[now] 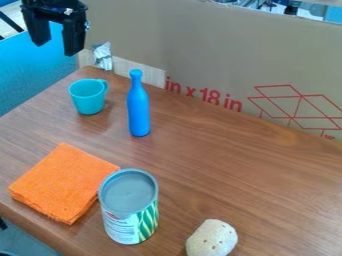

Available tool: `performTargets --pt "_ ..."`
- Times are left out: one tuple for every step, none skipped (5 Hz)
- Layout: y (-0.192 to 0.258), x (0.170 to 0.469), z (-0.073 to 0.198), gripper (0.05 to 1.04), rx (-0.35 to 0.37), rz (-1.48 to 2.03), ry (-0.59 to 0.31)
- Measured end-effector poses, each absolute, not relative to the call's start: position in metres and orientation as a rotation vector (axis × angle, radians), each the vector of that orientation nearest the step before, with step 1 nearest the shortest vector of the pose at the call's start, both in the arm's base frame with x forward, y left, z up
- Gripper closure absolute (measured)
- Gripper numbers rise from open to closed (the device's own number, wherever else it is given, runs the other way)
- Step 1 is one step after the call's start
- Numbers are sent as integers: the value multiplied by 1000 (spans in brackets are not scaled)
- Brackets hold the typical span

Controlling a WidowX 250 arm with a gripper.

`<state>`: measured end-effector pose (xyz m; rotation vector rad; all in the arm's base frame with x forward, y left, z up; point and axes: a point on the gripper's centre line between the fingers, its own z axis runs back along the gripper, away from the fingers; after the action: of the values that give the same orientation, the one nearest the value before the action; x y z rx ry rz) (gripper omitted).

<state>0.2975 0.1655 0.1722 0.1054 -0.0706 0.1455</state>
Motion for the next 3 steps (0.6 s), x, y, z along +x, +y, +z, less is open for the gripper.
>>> performTargets --pt "164 298 158 82 86 140 -34" --pt "164 321 132 82 17 51 -24" --pt "165 338 118 81 11 5 -25"
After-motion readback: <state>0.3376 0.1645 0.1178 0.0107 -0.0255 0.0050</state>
